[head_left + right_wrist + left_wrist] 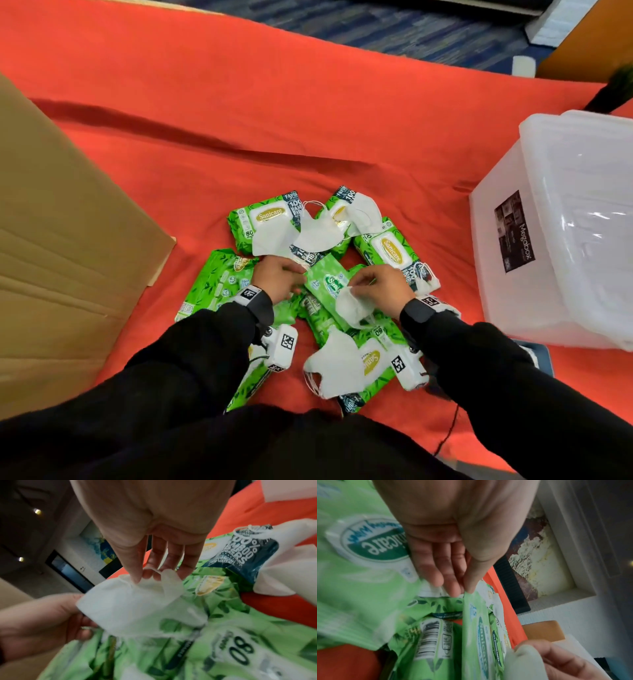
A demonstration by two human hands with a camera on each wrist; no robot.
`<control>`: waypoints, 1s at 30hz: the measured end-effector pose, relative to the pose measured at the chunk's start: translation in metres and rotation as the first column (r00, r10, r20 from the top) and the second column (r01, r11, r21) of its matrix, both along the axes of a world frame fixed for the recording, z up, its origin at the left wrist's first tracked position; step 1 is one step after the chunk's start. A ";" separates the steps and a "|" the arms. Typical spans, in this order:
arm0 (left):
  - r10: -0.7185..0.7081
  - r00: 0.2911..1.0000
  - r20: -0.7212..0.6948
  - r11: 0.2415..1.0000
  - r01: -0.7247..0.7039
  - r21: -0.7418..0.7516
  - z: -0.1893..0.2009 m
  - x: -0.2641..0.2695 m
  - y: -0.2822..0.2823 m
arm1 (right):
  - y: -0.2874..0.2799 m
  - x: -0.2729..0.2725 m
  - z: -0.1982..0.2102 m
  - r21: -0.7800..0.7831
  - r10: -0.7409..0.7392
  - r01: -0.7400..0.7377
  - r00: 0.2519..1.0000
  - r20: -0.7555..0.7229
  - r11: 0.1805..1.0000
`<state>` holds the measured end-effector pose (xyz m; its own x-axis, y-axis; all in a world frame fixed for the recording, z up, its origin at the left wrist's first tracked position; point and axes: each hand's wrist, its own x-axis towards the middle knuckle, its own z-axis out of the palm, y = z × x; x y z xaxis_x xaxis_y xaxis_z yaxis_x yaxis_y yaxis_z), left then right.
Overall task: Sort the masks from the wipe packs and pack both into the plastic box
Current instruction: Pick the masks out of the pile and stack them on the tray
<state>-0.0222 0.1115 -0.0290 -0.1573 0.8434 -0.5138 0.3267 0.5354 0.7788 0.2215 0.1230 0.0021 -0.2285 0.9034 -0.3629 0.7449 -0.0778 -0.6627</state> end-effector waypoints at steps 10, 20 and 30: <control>-0.256 0.932 -0.258 0.912 0.321 0.256 0.019 0.011 -0.002 | 0.011 -0.013 0.003 -0.153 -0.258 0.220 0.915 -0.310 0.963; -0.458 0.438 -0.773 0.743 0.666 -0.063 0.015 0.009 0.067 | 0.013 -0.015 0.023 -0.363 -0.610 0.490 0.638 -0.470 0.792; -0.237 0.857 -0.457 0.858 0.405 0.316 0.022 -0.009 0.059 | -0.003 0.000 0.025 -0.587 -0.721 0.426 0.491 -0.489 0.688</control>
<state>-0.0311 0.1709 -0.0068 0.0438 0.9951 -0.0891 0.7442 0.0270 0.6674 0.2212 0.1198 0.0275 -0.0026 0.7577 -0.6526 -0.1704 -0.6434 -0.7463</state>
